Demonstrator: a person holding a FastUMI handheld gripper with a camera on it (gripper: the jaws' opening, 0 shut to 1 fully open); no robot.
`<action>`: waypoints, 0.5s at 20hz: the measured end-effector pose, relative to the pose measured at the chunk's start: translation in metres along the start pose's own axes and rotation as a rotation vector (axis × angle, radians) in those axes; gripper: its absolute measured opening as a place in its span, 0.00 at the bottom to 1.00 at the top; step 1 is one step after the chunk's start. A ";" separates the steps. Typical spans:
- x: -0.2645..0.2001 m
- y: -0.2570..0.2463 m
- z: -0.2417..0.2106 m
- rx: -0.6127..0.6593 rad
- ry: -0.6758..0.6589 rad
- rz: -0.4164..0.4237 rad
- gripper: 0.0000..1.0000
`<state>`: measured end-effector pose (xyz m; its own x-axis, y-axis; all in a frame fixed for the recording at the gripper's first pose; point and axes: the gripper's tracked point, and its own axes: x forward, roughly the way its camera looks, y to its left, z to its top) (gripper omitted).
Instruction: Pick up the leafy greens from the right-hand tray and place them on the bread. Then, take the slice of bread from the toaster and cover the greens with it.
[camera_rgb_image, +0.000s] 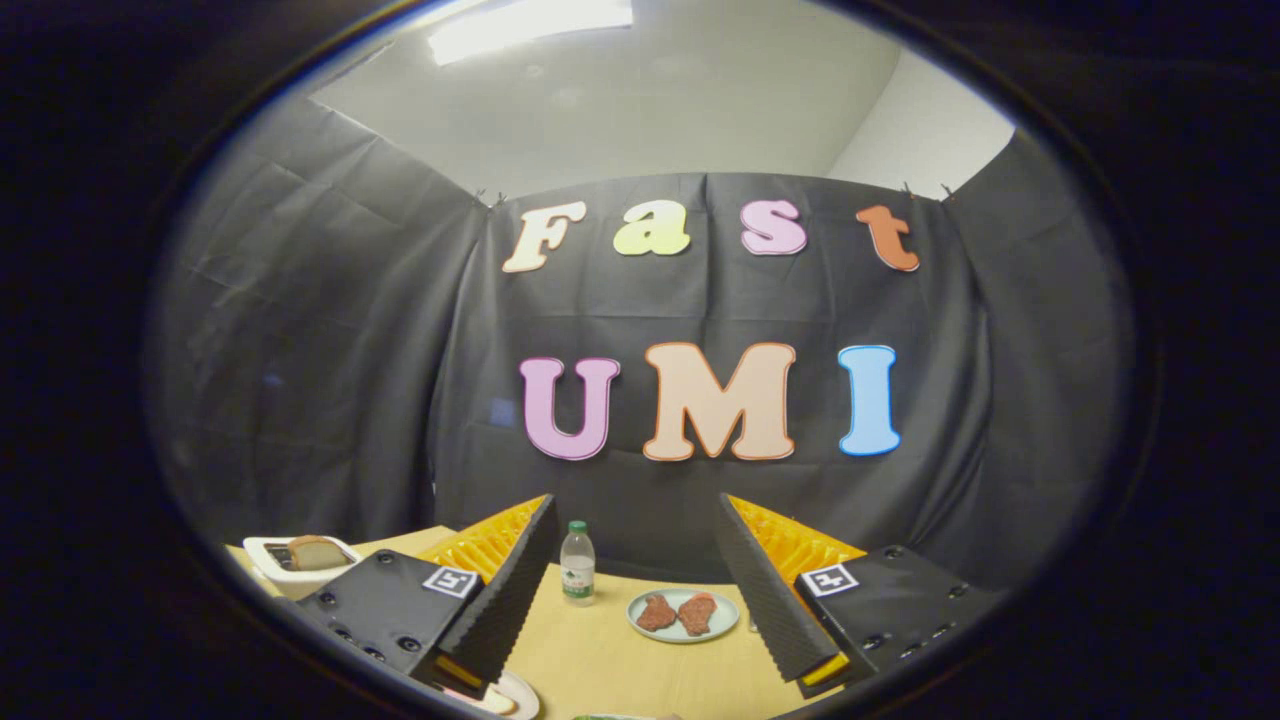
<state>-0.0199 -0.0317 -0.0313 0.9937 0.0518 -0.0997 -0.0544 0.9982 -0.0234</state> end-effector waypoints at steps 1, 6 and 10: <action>0.000 -0.003 -0.004 -0.007 0.012 0.013 1.00; -0.004 -0.011 -0.027 -0.044 0.079 0.092 1.00; -0.009 -0.016 -0.057 -0.077 0.152 0.155 1.00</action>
<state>-0.0334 -0.0503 -0.0870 0.9469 0.1941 -0.2563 -0.2189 0.9731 -0.0715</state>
